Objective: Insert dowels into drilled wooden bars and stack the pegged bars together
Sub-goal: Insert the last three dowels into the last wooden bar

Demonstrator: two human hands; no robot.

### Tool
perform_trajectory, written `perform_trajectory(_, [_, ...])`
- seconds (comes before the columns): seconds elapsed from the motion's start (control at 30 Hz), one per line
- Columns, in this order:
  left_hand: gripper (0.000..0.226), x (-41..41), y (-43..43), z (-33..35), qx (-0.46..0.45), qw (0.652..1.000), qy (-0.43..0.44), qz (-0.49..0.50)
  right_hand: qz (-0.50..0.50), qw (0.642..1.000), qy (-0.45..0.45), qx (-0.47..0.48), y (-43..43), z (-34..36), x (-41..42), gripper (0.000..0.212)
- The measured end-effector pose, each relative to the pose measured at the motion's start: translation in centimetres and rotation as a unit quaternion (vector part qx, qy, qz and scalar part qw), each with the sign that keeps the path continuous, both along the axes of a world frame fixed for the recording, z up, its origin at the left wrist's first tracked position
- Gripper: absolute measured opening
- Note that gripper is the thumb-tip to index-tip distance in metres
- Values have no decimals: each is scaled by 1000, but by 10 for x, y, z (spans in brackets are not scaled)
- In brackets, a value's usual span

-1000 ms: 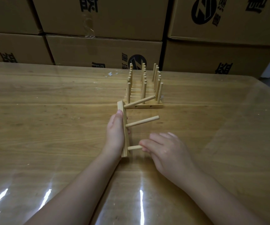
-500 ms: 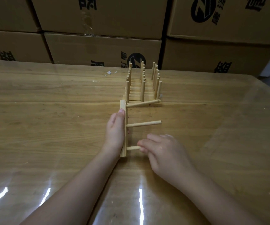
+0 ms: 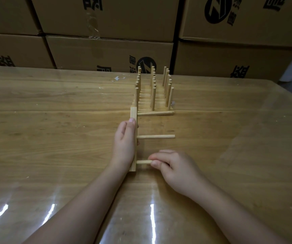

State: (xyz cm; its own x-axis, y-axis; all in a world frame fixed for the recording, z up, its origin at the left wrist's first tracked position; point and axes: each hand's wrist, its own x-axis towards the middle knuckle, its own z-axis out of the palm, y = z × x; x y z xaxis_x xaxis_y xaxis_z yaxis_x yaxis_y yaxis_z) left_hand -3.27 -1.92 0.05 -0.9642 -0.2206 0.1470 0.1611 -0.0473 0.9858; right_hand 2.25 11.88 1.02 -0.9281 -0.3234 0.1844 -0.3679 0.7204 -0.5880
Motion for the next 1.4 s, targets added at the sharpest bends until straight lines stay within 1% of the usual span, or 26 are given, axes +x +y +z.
perform_trajectory(0.07, [27,0,-1,1,-11,1000,0,-20,0,1000,-15,-14,0,-2,0,20])
perform_trajectory(0.13, [27,-2,-1,1,-12,999,-15,-30,11,1000,1,4,2,-2,1,21])
perform_trajectory(0.2, [27,-4,-1,0,-17,999,-26,-27,35,996,47,73,4,-1,0,23])
perform_trajectory(0.27, [27,-6,1,0,-24,999,-27,-21,44,976,122,177,2,1,0,25])
perform_trajectory(0.3, [27,-6,2,-1,-33,999,-26,-22,38,965,155,206,-2,2,1,27])
perform_trajectory(0.4, [29,-6,0,-2,-38,999,-35,-13,9,953,220,207,-10,0,4,29])
perform_trajectory(0.53, [28,-7,0,-2,-28,999,-41,-14,8,947,246,204,-14,-2,4,30])
perform_trajectory(0.67, [30,-5,3,1,-7,999,-47,-27,16,956,224,189,-17,-2,7,26])
perform_trajectory(0.8, [30,-3,5,2,-3,999,-35,-39,22,969,168,180,-17,1,9,32])
perform_trajectory(0.87, [30,-2,5,2,-10,999,-25,-36,40,976,122,174,-15,0,8,28])
perform_trajectory(0.93, [29,-2,4,1,-22,999,-16,-36,52,980,117,156,-14,-2,5,24])
perform_trajectory(1.03, [29,-1,5,0,-47,998,-6,-41,47,986,101,126,-14,-2,4,24])
perform_trajectory(1.1, [28,0,5,0,-66,997,5,-49,40,992,57,102,-14,-3,3,23])
perform_trajectory(1.17, [28,1,5,0,-80,995,19,-59,33,996,-11,79,-14,-2,0,22])
perform_trajectory(1.27, [28,4,4,-1,-88,993,27,-67,32,994,-94,48,-12,1,-6,20])
perform_trajectory(1.33, [28,2,4,-3,-88,994,16,-62,36,993,-101,49,-13,2,-7,20])
perform_trajectory(1.4, [29,1,5,-3,-80,994,-3,-70,26,995,-70,58,-13,0,-3,21])
